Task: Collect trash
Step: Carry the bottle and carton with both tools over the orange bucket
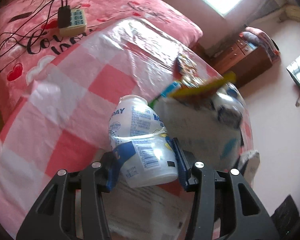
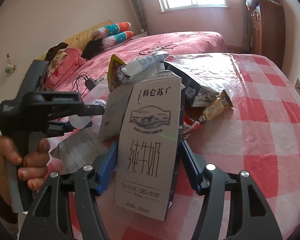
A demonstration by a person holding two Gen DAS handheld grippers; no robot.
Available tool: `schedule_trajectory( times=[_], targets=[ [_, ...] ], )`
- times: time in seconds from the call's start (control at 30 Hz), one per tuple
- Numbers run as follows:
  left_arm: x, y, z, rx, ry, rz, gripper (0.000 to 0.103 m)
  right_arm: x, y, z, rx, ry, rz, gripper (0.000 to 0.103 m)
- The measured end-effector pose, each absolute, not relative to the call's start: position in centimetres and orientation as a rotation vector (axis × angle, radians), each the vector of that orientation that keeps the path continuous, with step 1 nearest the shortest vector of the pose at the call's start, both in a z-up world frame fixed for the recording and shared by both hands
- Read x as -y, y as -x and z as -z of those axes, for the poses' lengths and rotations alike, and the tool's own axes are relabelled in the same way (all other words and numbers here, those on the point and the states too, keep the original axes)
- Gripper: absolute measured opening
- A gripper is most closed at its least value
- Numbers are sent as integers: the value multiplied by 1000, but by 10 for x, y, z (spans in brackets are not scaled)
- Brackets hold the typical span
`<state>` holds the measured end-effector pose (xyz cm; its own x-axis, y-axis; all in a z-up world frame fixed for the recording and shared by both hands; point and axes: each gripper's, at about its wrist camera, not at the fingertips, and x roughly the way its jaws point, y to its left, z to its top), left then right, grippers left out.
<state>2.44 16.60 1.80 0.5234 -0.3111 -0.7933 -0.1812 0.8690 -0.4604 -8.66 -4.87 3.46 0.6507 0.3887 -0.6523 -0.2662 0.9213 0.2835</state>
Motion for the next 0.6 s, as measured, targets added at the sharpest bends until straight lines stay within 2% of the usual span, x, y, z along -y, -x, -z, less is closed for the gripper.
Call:
schedule_trajectory(
  times=[0.6],
  targets=[
    [-156, 60, -46, -904, 478, 195, 49, 77, 121, -47, -826, -394, -455, 62]
  ],
)
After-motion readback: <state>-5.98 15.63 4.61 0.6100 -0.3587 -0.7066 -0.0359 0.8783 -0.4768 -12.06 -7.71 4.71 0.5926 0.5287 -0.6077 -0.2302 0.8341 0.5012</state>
